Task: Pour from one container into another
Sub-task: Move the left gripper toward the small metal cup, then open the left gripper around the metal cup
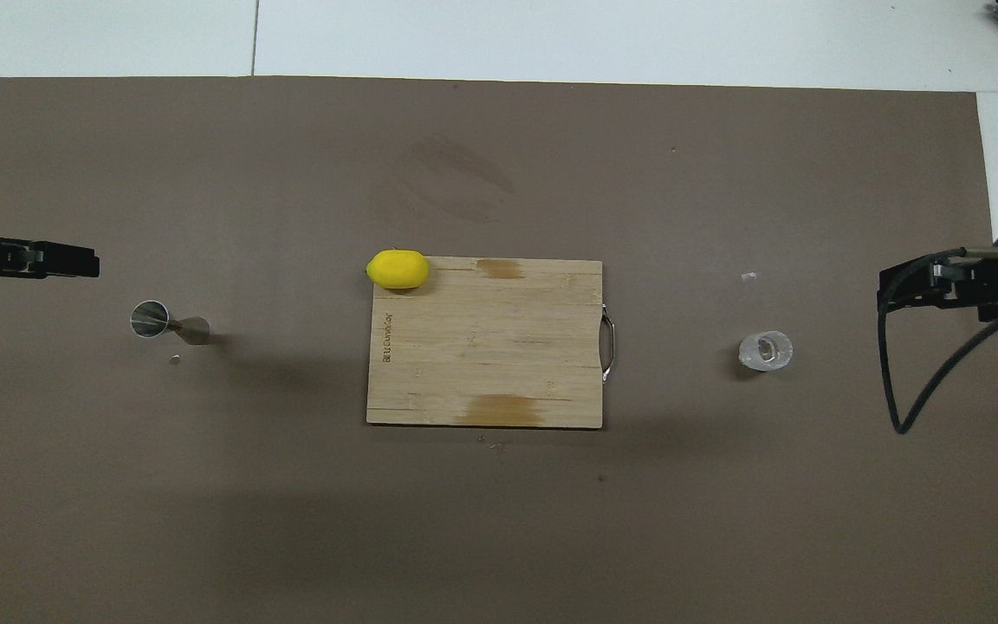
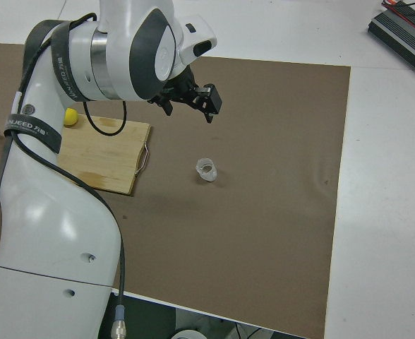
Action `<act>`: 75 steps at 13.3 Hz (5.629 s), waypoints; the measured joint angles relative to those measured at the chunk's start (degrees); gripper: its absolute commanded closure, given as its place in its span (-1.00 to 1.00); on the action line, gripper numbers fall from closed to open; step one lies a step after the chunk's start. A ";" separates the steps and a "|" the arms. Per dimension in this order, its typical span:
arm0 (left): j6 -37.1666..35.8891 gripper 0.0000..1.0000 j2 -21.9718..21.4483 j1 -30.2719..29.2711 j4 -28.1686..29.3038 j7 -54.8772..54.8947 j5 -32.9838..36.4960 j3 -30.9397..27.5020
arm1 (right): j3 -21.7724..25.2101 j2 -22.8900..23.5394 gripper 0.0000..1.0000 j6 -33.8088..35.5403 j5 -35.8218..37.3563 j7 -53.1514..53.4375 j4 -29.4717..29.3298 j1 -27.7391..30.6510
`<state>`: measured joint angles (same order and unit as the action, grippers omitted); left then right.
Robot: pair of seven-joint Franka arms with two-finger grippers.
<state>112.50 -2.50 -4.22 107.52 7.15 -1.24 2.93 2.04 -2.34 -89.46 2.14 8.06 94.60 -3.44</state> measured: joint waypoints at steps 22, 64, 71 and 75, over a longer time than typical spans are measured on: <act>-11.04 -1.00 0.49 -6.63 -0.90 43.03 -26.25 -0.29 | 0.00 -0.26 -1.00 0.00 0.00 0.00 0.79 0.00; -26.64 -1.00 28.68 -26.16 3.73 130.56 -62.40 -0.58 | 0.00 -1.03 -1.00 0.00 0.00 0.00 2.02 0.00; -26.83 -1.00 28.69 -26.16 5.22 131.18 -62.44 -0.13 | 0.00 -1.08 -1.00 0.00 0.00 0.00 2.27 0.00; -27.42 -1.00 28.68 -26.12 5.22 131.22 -62.80 0.31 | 0.00 -1.10 -1.00 0.00 0.00 0.00 2.29 0.00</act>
<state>85.08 26.19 -30.34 112.74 138.37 -64.04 3.24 2.05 -3.44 -89.45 2.14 8.06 96.89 -3.44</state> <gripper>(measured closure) 0.000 0.000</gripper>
